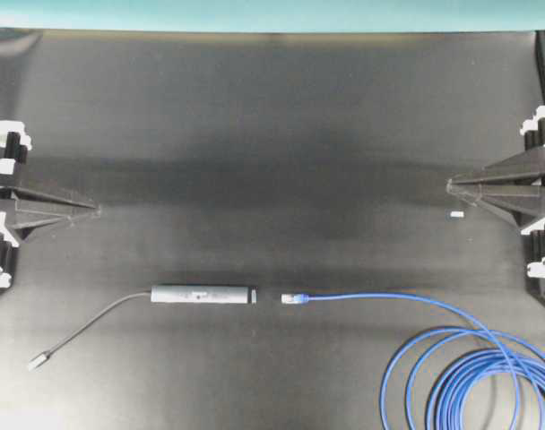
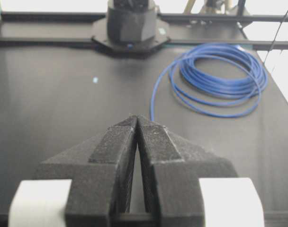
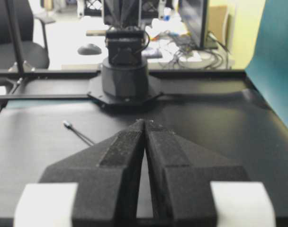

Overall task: Insert the LAN cable into the hub.
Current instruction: 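Move the left gripper to the grey hub, right to the blue plug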

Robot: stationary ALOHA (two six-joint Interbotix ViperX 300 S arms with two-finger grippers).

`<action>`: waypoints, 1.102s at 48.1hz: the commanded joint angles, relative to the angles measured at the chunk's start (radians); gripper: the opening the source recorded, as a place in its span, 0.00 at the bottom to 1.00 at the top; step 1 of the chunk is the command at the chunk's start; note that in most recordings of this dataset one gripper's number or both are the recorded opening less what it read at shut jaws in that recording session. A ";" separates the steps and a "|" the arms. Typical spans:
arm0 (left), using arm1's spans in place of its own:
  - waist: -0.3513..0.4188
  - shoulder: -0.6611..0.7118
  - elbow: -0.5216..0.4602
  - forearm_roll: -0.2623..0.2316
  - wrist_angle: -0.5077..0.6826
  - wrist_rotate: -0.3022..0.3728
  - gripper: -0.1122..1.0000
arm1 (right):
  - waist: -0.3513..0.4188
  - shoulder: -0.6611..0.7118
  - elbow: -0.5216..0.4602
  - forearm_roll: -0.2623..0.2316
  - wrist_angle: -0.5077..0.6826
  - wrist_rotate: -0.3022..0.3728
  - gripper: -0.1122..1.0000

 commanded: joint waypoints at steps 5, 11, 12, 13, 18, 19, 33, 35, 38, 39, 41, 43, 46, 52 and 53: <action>0.014 0.098 -0.098 0.040 0.222 -0.044 0.10 | -0.009 0.040 -0.032 0.048 0.106 0.021 0.11; 0.002 0.160 -0.183 0.040 0.380 -0.040 0.10 | -0.003 0.091 -0.097 0.061 0.314 0.064 0.10; -0.002 0.170 -0.195 0.041 0.402 -0.037 0.10 | -0.002 0.100 -0.107 0.061 0.345 0.069 0.10; -0.003 0.183 -0.207 0.040 0.425 -0.037 0.10 | 0.000 0.110 -0.118 0.061 0.376 0.071 0.10; -0.021 0.264 -0.267 0.041 0.523 -0.035 0.10 | 0.009 0.178 -0.175 0.060 0.497 0.075 0.10; -0.025 0.279 -0.275 0.041 0.537 -0.035 0.10 | 0.012 0.195 -0.184 0.060 0.520 0.075 0.10; -0.064 0.497 -0.383 0.041 0.630 -0.034 0.10 | 0.060 0.477 -0.322 0.060 0.719 0.072 0.10; -0.071 0.518 -0.396 0.041 0.652 -0.032 0.10 | 0.061 0.520 -0.345 0.057 0.730 0.072 0.10; -0.078 0.549 -0.408 0.041 0.669 -0.032 0.10 | 0.061 0.568 -0.373 0.055 0.749 0.072 0.10; -0.081 0.558 -0.410 0.041 0.673 -0.034 0.10 | 0.061 0.581 -0.380 0.055 0.758 0.072 0.10; -0.086 0.580 -0.416 0.041 0.673 -0.034 0.10 | 0.061 0.611 -0.399 0.055 0.775 0.072 0.11; -0.091 0.594 -0.419 0.041 0.670 -0.035 0.10 | 0.061 0.637 -0.413 0.055 0.787 0.071 0.11; -0.095 0.615 -0.422 0.041 0.666 -0.044 0.10 | 0.067 0.672 -0.433 0.055 0.795 0.066 0.11; -0.103 0.647 -0.420 0.041 0.640 -0.051 0.10 | 0.074 0.709 -0.440 0.055 0.770 0.066 0.26; -0.101 0.650 -0.420 0.041 0.630 -0.052 0.11 | 0.075 0.712 -0.440 0.055 0.764 0.067 0.30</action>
